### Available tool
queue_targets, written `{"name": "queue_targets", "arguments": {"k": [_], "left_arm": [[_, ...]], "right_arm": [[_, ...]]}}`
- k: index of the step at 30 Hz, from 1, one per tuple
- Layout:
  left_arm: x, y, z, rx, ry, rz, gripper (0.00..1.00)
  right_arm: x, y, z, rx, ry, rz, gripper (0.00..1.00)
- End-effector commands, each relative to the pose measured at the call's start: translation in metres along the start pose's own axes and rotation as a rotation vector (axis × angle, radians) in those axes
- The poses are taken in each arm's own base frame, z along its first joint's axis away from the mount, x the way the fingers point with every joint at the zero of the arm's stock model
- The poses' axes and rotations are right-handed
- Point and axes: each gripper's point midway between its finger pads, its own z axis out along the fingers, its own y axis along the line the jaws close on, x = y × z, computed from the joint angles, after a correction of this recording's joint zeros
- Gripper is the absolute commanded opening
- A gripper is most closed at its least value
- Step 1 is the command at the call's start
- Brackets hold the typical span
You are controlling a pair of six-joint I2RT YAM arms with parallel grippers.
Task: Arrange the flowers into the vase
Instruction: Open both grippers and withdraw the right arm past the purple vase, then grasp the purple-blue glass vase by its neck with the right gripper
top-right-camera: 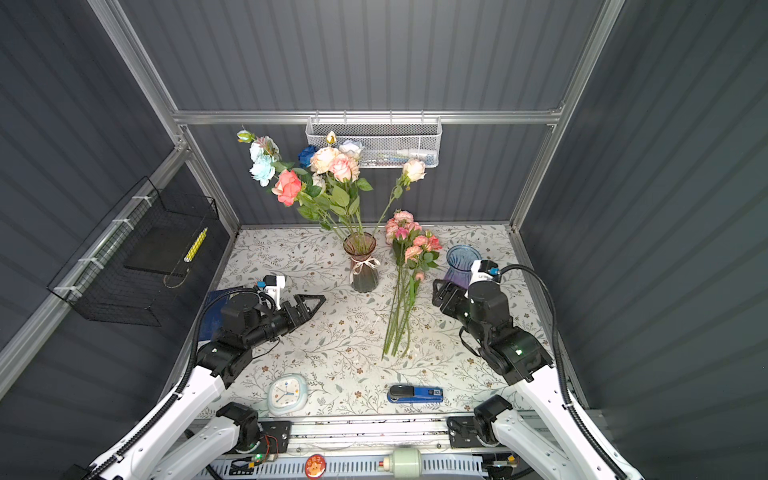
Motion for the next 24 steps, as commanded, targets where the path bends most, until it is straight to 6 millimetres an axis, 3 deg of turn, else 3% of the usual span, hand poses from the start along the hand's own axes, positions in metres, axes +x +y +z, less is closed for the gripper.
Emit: {"name": "queue_targets", "arguments": {"k": [1, 7, 11, 12, 16, 20, 24], "left_arm": [[0.003, -0.005, -0.005, 0.018, 0.005, 0.014, 1.0], [0.001, -0.006, -0.013, -0.008, -0.007, 0.04, 1.0], [0.001, -0.008, -0.017, -0.017, -0.008, 0.054, 1.0], [0.001, -0.007, -0.018, -0.022, -0.009, 0.055, 1.0], [0.0, -0.006, -0.023, -0.035, -0.018, 0.066, 1.0], [0.0, -0.008, -0.025, -0.036, -0.02, 0.077, 1.0], [0.001, -0.007, -0.025, -0.044, -0.011, 0.083, 1.0]], "right_arm": [[-0.027, -0.026, 0.001, 0.145, -0.072, 0.035, 0.82], [-0.058, -0.048, 0.039, 0.252, -0.043, 0.099, 0.81], [-0.067, -0.063, 0.059, 0.296, -0.012, 0.145, 0.8], [-0.062, -0.071, 0.07, 0.332, 0.019, 0.143, 0.8], [-0.05, -0.091, 0.087, 0.396, 0.092, 0.149, 0.76], [-0.039, -0.1, 0.1, 0.401, 0.143, 0.151, 0.68], [-0.032, -0.11, 0.108, 0.418, 0.178, 0.152, 0.52]]}}
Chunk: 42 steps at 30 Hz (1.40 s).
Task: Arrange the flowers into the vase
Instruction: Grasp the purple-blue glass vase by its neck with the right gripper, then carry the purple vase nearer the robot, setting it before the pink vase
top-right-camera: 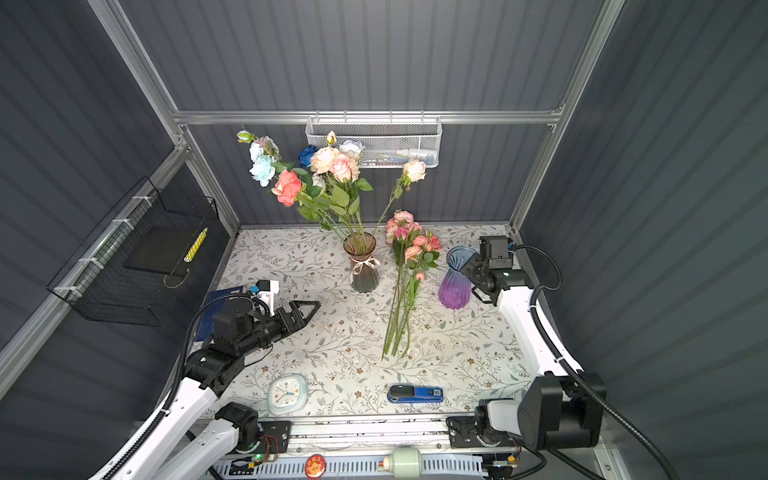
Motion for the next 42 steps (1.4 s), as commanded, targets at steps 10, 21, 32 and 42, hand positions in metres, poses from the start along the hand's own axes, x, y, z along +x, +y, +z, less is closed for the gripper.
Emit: {"name": "queue_targets", "arguments": {"k": [10, 21, 32, 42], "left_arm": [[-0.005, -0.01, -0.005, 0.007, -0.005, 0.032, 1.0], [-0.006, -0.012, -0.006, -0.004, 0.006, 0.035, 1.0], [-0.009, -0.015, -0.007, -0.003, 0.006, 0.044, 1.0], [-0.008, -0.013, -0.006, -0.01, 0.012, 0.051, 1.0]], "right_arm": [[-0.001, -0.015, -0.003, 0.005, -0.006, -0.012, 0.11], [-0.004, 0.031, -0.08, -0.3, -0.12, -0.066, 0.0], [0.078, 0.12, -0.182, -0.638, 0.1, -0.383, 0.0], [0.184, 0.167, -0.176, -0.658, 0.5, -0.627, 0.0]]}}
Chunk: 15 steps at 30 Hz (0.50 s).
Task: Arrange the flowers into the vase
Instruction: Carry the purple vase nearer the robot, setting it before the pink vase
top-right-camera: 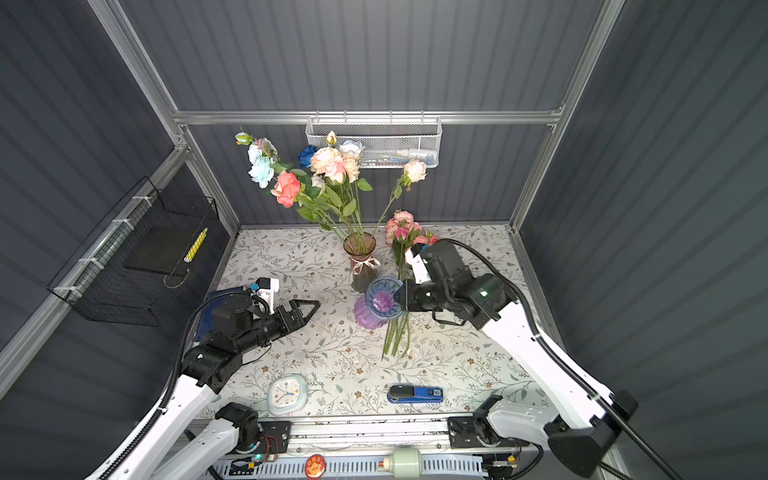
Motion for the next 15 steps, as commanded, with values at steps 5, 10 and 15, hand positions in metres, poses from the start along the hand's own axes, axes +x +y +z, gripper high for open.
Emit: {"name": "queue_targets", "arguments": {"k": [5, 10, 15], "left_arm": [[-0.005, -0.008, -0.004, 0.006, -0.005, 0.036, 1.0], [-0.004, -0.009, -0.006, 0.012, -0.006, 0.039, 1.0], [-0.003, -0.01, -0.007, 0.016, -0.005, 0.039, 1.0]], "right_arm": [[0.004, 0.037, 0.038, -0.035, 0.153, -0.101, 0.0], [0.007, 0.031, 0.063, 0.012, 0.21, -0.109, 0.0], [0.007, 0.027, 0.08, 0.035, 0.239, -0.106, 0.06]]}}
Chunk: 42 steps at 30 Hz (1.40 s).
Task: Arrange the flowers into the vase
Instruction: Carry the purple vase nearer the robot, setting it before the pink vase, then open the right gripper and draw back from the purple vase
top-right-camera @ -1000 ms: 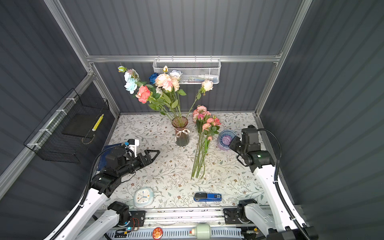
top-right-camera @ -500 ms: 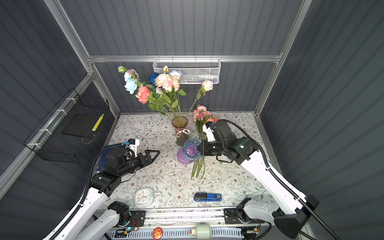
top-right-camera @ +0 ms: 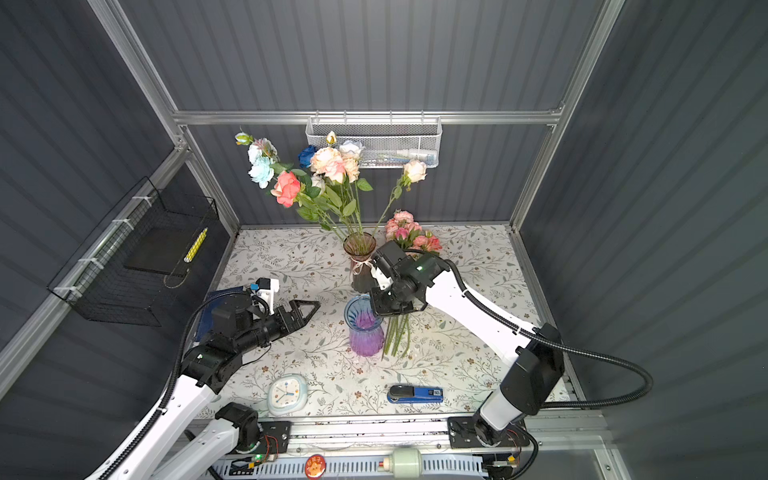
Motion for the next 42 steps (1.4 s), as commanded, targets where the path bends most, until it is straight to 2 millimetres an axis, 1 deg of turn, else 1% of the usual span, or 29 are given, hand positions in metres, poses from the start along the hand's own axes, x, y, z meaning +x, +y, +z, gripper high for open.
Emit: {"name": "queue_targets", "arguments": {"k": [1, 2, 3, 4, 7, 9, 12, 14, 17, 19, 21, 22, 23, 24, 26, 29, 30, 32, 34, 35, 38, 42], "left_arm": [[-0.003, -0.01, -0.006, 0.021, -0.003, 0.037, 1.0], [-0.003, -0.01, -0.005, 0.023, 0.001, 0.037, 1.0], [-0.002, -0.01, -0.005, 0.026, 0.005, 0.037, 1.0], [-0.001, -0.011, -0.004, 0.028, 0.009, 0.037, 1.0], [0.0, -0.009, -0.002, 0.031, 0.013, 0.035, 1.0], [0.001, -0.009, -0.001, 0.032, 0.015, 0.033, 1.0], [0.0, -0.01, -0.002, 0.033, 0.013, 0.033, 1.0], [-0.001, -0.012, -0.002, 0.038, 0.01, 0.034, 1.0], [-0.003, -0.014, -0.003, 0.045, 0.001, 0.035, 1.0], [-0.004, -0.014, -0.004, 0.046, -0.004, 0.037, 1.0], [-0.005, -0.014, -0.005, 0.042, -0.011, 0.038, 1.0], [-0.005, -0.013, -0.006, 0.038, -0.012, 0.037, 1.0], [-0.004, -0.012, -0.006, 0.035, -0.012, 0.036, 1.0], [-0.004, -0.011, -0.006, 0.029, -0.012, 0.035, 1.0], [-0.003, -0.009, -0.005, 0.019, -0.009, 0.032, 1.0], [-0.002, -0.006, -0.005, 0.008, -0.008, 0.027, 1.0], [-0.001, -0.005, -0.005, 0.007, -0.008, 0.025, 1.0], [0.001, -0.003, -0.004, 0.005, -0.006, 0.015, 1.0], [0.003, 0.0, -0.003, 0.003, -0.004, 0.004, 1.0], [0.003, 0.0, -0.003, 0.004, -0.004, 0.002, 1.0], [0.005, 0.001, -0.001, 0.011, 0.003, -0.016, 1.0], [0.009, 0.002, -0.001, 0.015, 0.012, -0.03, 1.0]], "right_arm": [[-0.023, 0.024, -0.016, -0.078, -0.078, -0.05, 0.13], [-0.023, 0.024, -0.013, -0.076, -0.069, -0.055, 0.22], [-0.024, 0.025, -0.012, -0.074, -0.07, -0.058, 0.33], [-0.025, 0.026, -0.01, -0.078, -0.074, -0.066, 0.41], [-0.029, 0.029, -0.01, -0.089, -0.096, -0.075, 0.54], [-0.033, 0.03, -0.014, -0.095, -0.121, -0.081, 0.61], [-0.039, 0.03, -0.026, -0.095, -0.198, -0.089, 0.67], [-0.042, 0.029, -0.04, -0.099, -0.268, -0.092, 0.7], [-0.045, 0.023, -0.064, -0.096, -0.401, -0.082, 0.73], [-0.044, 0.012, -0.08, -0.083, -0.505, -0.066, 0.73], [-0.041, -0.002, -0.09, -0.057, -0.601, -0.045, 0.74], [-0.039, -0.011, -0.09, -0.042, -0.64, -0.038, 0.74], [-0.036, -0.02, -0.086, -0.025, -0.655, -0.027, 0.73], [-0.033, -0.028, -0.089, -0.02, -0.68, -0.009, 0.72], [-0.028, -0.046, -0.073, -0.013, -0.662, 0.036, 0.68], [-0.031, -0.065, -0.043, -0.05, -0.625, 0.1, 0.6], [-0.033, -0.07, -0.029, -0.07, -0.601, 0.117, 0.58], [-0.042, -0.077, -0.011, -0.087, -0.578, 0.126, 0.56], [-0.054, -0.086, 0.005, -0.045, -0.571, 0.115, 0.52], [-0.06, -0.088, 0.01, -0.031, -0.574, 0.106, 0.51], [-0.081, -0.105, 0.028, 0.029, -0.597, 0.109, 0.48], [-0.105, -0.13, 0.052, 0.066, -0.59, 0.16, 0.45]]}}
